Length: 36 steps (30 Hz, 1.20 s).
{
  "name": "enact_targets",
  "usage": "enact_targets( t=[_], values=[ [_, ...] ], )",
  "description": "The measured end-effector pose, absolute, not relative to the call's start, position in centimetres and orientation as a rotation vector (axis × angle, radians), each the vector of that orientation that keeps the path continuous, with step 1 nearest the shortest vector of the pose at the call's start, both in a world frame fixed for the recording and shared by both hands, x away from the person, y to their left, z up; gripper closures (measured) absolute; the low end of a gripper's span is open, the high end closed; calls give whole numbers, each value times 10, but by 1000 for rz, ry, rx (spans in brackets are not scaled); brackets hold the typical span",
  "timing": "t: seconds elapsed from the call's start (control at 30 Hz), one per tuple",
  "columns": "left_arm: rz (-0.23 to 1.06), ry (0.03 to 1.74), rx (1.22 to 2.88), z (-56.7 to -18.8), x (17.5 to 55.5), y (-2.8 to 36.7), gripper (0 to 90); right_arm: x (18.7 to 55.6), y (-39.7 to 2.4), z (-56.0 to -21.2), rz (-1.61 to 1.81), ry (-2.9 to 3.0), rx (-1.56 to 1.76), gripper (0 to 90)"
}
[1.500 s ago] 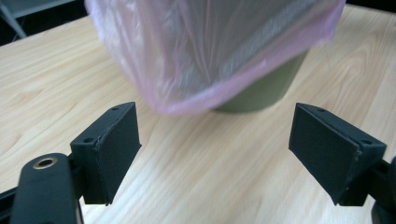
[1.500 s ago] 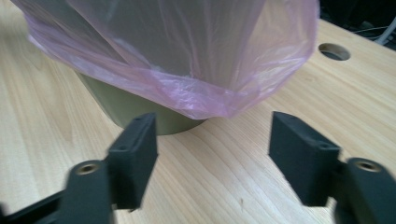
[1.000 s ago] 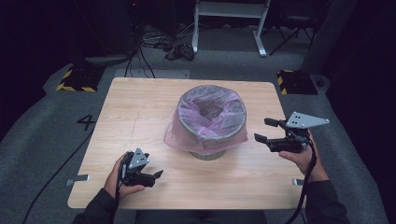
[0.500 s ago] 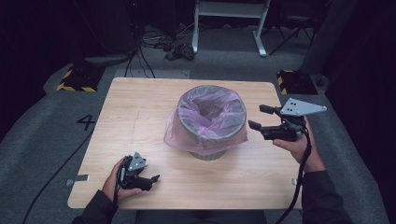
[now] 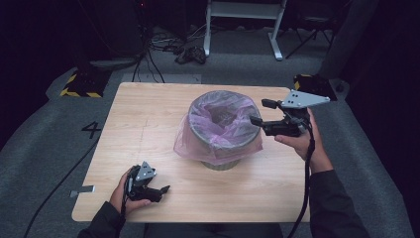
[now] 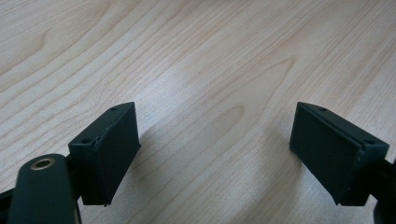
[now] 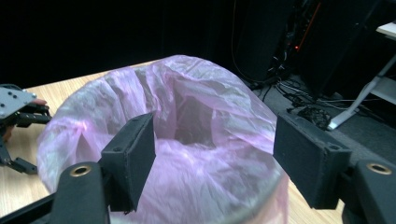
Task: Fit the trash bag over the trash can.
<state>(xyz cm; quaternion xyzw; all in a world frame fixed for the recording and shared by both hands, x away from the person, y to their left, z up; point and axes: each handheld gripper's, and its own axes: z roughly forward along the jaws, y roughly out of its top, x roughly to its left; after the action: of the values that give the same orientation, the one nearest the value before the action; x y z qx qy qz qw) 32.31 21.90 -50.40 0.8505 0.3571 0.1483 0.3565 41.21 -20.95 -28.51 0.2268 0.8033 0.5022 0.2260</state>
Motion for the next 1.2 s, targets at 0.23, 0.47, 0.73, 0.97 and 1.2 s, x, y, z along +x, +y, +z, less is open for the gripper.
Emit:
enact_targets(
  t=[0.23,0.47,0.73,0.97,1.2],
  values=[
    [382,924,2196,-504,323,219,152,422,-189,-287,1349,2244,625,286],
    [378,925,2194,-504,323,219,152,430,-173,-294,1324,2284,630,285],
    [378,926,2193,-504,323,219,152,437,-153,-306,1223,2396,602,288],
    [378,925,2194,-504,323,219,152,445,-147,-313,1155,2488,605,292],
    [377,925,2194,-504,323,219,152,451,-140,-320,1071,2562,623,286]
  ],
)
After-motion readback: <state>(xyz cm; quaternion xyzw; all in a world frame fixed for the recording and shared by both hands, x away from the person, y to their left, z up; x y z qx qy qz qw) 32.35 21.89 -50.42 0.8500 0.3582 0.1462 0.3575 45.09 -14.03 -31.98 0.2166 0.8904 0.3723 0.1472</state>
